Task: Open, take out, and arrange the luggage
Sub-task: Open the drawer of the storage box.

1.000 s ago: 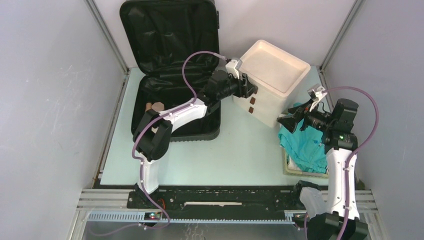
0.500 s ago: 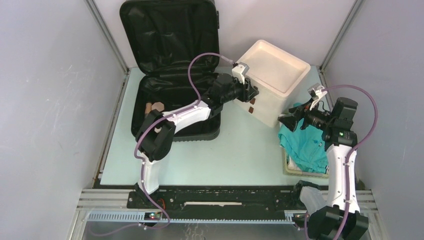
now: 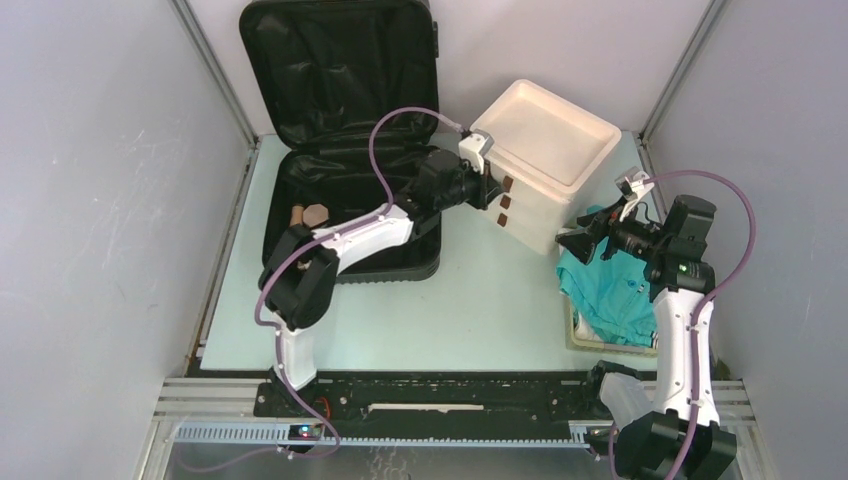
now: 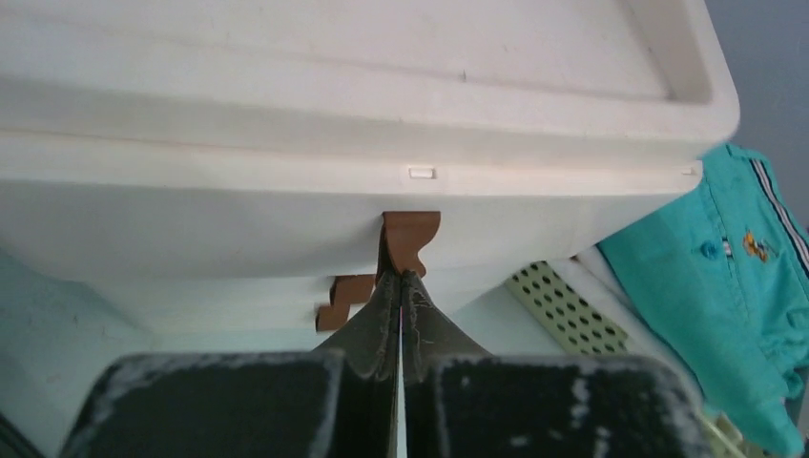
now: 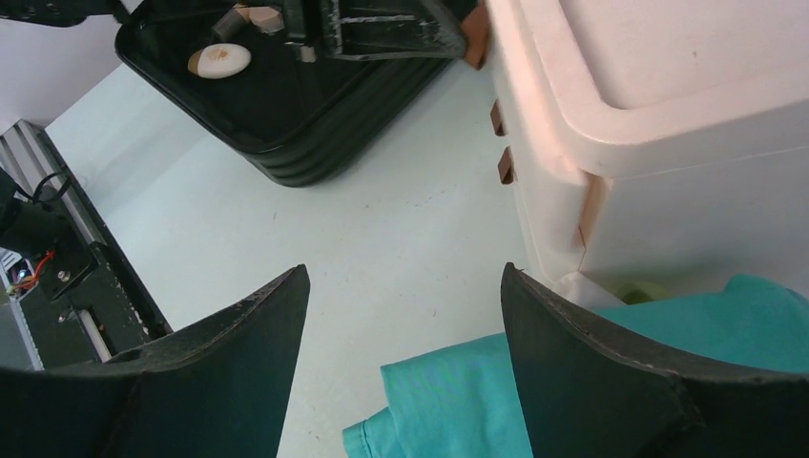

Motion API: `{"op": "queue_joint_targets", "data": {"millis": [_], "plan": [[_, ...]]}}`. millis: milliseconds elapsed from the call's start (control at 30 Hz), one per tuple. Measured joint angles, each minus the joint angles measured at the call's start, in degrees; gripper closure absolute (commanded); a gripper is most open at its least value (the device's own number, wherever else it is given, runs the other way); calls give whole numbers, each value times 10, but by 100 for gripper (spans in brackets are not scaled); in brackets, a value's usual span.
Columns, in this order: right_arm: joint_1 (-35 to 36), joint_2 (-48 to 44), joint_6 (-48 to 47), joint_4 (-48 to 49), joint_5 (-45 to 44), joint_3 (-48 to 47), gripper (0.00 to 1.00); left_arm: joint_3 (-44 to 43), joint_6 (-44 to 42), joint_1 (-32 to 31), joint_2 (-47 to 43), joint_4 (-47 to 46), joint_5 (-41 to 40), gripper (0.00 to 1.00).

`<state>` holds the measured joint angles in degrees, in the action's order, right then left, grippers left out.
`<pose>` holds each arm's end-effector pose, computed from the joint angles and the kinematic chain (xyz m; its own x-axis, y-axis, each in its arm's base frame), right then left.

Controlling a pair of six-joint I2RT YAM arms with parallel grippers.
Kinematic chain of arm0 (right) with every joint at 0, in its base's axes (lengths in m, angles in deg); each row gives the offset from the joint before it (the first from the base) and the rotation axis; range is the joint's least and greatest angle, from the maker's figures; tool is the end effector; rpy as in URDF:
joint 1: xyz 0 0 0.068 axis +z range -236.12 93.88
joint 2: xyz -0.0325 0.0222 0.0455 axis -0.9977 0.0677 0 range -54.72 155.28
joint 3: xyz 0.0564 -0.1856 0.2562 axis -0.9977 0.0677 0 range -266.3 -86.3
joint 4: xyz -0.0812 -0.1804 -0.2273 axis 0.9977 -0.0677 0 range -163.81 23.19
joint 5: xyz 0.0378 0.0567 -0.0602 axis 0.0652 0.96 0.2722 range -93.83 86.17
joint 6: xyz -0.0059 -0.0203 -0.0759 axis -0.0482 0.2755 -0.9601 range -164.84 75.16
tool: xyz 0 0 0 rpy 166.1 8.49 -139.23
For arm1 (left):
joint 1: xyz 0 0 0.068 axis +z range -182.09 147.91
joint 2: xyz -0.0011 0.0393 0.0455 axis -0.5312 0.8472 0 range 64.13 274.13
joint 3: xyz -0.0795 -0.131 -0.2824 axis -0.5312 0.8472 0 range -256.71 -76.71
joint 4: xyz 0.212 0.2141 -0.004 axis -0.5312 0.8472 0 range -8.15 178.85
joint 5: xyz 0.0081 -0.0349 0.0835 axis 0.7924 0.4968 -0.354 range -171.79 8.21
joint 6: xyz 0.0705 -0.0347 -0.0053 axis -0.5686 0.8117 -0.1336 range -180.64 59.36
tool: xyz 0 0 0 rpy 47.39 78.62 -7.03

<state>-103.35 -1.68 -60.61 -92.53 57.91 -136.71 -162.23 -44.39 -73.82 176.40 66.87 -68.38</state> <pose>0.2221 -0.0066 0.3607 -0.2733 -0.0500 -0.9606 -0.7008 0.6944 0.1633 0.4068 -0.3838 0.2997 -0.3749 -0.0305 -0.9266 0.7416 0.5899 -0.3195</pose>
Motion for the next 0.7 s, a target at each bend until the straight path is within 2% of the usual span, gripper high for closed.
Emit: {"op": "queue_joint_targets", "data": {"millis": [200, 433, 467, 600, 700], "plan": [[-5, 0, -3, -2, 3, 0, 19, 97, -17, -1, -75, -5, 0, 100], [-14, 0, -7, -3, 6, 0, 19, 165, -32, -4, -138, -2, -1, 97], [-15, 0, -8, -3, 8, 0, 18, 169, -33, -4, -145, 3, -1, 93], [-18, 0, -14, -11, 21, 0, 19, 176, -35, -5, -169, 44, -2, 55], [-22, 0, -23, -19, 37, 0, 19, 194, -31, -7, -195, 84, -4, 41]]}}
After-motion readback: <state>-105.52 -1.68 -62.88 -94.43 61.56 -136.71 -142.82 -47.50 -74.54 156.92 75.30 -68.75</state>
